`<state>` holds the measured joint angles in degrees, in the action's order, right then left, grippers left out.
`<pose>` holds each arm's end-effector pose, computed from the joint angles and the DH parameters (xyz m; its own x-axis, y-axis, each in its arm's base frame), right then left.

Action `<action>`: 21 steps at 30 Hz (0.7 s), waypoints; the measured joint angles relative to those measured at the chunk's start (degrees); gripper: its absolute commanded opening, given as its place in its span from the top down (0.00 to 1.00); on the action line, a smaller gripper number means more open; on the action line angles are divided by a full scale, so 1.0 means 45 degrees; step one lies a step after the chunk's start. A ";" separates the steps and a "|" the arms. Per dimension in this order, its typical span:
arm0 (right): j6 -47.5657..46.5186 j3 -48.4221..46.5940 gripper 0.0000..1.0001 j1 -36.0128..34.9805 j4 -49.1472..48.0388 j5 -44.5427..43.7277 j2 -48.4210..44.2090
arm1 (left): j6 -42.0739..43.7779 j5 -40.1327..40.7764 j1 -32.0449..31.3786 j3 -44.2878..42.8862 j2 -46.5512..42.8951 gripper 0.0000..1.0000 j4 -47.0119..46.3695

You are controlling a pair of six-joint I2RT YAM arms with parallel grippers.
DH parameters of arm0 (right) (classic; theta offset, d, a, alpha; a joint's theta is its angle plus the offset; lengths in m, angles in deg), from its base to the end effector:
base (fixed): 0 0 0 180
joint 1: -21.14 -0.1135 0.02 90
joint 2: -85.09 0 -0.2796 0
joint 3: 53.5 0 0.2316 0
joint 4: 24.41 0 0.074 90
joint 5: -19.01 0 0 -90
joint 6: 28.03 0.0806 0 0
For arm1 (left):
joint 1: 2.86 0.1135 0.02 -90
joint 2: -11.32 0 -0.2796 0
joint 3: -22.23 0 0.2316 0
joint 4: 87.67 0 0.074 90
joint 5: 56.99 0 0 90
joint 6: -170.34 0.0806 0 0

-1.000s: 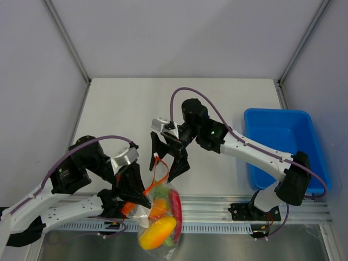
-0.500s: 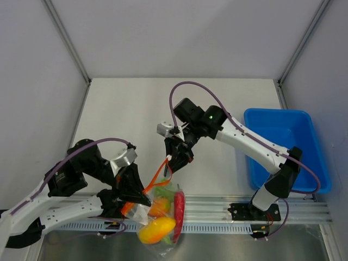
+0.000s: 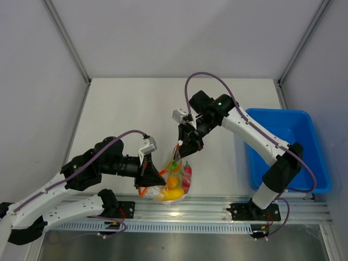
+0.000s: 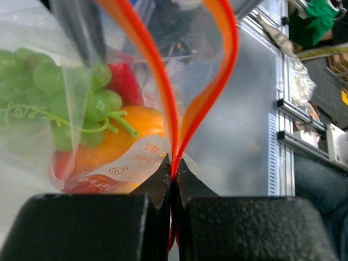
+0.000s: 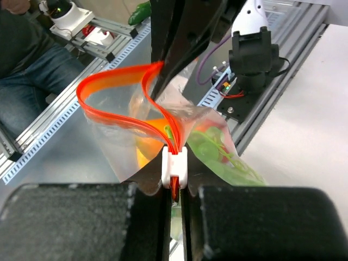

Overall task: Place the food in the zip-top bag and seal the zipper
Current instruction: Zip the zipper food storage bag at the center of the board.

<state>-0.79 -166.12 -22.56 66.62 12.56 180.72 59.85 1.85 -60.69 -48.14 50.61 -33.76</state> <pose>0.1556 0.2595 0.3796 -0.0735 -0.2084 -0.9753 -0.7439 -0.6398 0.1928 0.0359 -0.1354 0.3546 -0.5359 0.2895 -0.7931 0.8441 0.1636 -0.5107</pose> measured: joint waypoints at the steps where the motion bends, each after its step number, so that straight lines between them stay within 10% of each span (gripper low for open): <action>1: 0.0000 -0.0005 1.00 0.0087 0.0015 -0.0039 -0.0024 | -0.0005 0.0219 0.0005 0.0053 0.0087 0.99 -0.0131; 15: 1.1191 0.2861 1.00 -0.0835 -0.8966 -0.6062 -0.4653 | -0.0005 0.3546 0.0039 -0.0777 0.0947 0.99 -0.0180; 21: 1.2847 0.4371 1.00 -0.0903 -1.0613 -0.7844 -0.4702 | -0.0092 0.5061 0.0058 -0.0427 0.0767 0.80 0.0301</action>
<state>57.02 -146.44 -26.63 18.86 -22.74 159.57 59.43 24.63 -60.42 -50.06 54.06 -32.41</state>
